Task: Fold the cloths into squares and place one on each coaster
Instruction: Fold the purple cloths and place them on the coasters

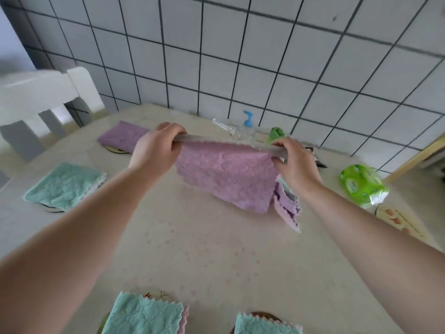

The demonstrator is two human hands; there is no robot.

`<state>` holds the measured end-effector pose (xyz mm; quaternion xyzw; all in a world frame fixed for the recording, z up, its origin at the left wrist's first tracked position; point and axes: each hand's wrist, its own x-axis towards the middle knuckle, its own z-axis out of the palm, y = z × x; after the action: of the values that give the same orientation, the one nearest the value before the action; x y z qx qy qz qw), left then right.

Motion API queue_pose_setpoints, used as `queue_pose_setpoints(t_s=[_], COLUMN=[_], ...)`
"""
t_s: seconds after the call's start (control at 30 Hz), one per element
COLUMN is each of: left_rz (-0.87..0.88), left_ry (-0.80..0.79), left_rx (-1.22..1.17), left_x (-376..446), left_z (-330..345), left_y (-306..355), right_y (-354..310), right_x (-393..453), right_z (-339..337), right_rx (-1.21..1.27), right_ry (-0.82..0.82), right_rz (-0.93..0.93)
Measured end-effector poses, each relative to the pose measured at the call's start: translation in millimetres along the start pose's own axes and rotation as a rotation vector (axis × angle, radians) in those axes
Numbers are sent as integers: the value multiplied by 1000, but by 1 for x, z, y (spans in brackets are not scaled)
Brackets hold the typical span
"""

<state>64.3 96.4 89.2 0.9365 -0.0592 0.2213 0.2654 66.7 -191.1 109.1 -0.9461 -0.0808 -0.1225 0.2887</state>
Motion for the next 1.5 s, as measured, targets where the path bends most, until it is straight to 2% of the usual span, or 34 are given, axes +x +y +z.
queue_pose_setpoints(t_s=[0.1, 0.2, 0.4, 0.57, 0.73, 0.9, 1.1, 1.2, 1.33, 1.5], left_rz=[37, -11, -228, -345, -404, -326, -264, -274, -393, -438], left_ry=[110, 170, 185, 30, -3, 67, -12, -109, -284, -490], left_rx=[26, 2, -304, -723, -869, -870, -785, -793, -812, -468], left_x=[21, 29, 19, -8, -44, -83, -164, -216, -285, -340], left_z=[-24, -42, -49, -20, 22, 35, 67, 98, 139, 162], left_y=[22, 41, 95, 147, 206, 252, 285, 299, 293, 277], right_y=[-8, -10, 17, 73, 127, 167, 219, 257, 303, 327], right_x=[12, 13, -6, -38, -73, -113, -197, -251, -321, -382], right_z=[-31, -58, -106, -138, -169, -207, -235, -221, -189, -163], right_rx=[66, 175, 291, 276, 335, 421, 363, 311, 296, 205], right_ry=[139, 198, 263, 194, 72, 103, 133, 87, -44, -186], right_rz=[-32, -58, -33, 101, 175, 135, 102, 174, 328, 433])
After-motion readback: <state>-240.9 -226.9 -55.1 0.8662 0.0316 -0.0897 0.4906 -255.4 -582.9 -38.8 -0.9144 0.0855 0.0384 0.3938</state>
